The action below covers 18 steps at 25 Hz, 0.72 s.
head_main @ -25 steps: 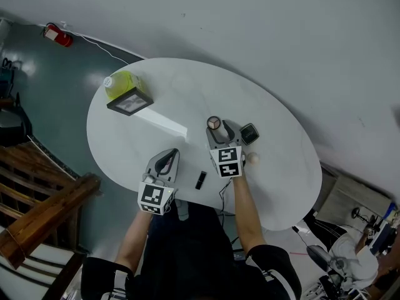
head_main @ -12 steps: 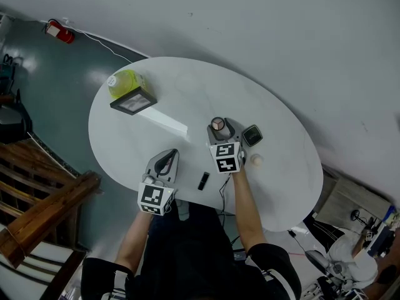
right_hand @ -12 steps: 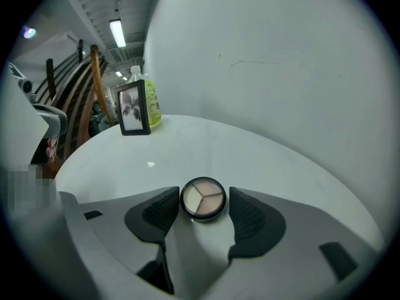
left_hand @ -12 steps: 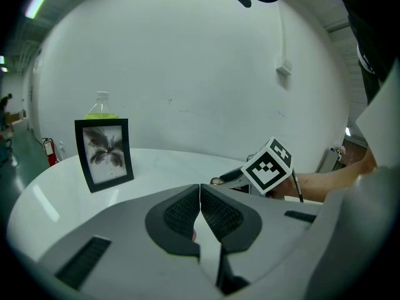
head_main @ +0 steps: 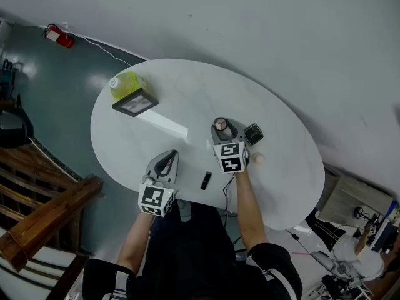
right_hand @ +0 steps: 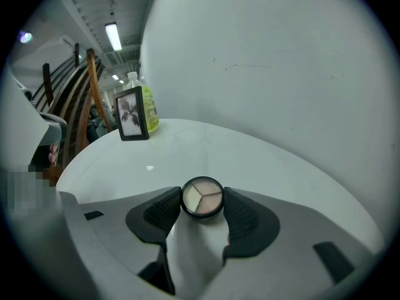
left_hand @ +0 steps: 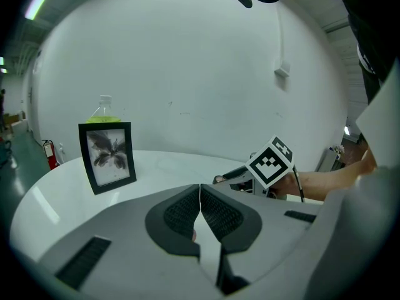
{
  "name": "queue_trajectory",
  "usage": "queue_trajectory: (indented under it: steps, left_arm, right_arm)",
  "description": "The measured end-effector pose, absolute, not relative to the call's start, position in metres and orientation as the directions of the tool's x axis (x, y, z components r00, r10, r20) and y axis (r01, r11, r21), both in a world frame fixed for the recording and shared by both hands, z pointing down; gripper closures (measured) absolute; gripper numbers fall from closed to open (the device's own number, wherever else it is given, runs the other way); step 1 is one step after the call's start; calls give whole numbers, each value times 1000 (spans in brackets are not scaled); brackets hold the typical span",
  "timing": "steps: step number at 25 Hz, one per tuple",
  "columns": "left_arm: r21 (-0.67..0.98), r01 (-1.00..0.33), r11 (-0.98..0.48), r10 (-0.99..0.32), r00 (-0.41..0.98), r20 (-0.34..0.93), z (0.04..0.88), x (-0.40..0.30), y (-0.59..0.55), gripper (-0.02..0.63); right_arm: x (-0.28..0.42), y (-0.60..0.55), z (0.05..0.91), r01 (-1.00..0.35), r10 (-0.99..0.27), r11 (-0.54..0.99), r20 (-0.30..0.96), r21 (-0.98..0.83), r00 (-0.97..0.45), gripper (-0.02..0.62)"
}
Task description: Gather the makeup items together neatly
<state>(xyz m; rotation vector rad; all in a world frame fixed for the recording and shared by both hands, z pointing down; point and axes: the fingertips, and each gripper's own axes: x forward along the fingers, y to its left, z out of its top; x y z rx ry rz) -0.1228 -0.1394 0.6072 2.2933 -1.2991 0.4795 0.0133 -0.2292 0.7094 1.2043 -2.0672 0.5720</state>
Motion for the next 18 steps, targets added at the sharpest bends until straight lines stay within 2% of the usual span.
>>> queue_trajectory:
  steps: [18]
  left_arm:
    - [197, -784, -588, -655, 605, 452, 574, -110, -111, 586]
  right_arm:
    - [45, -166, 617, -934, -718, 358, 642, 12, -267, 359]
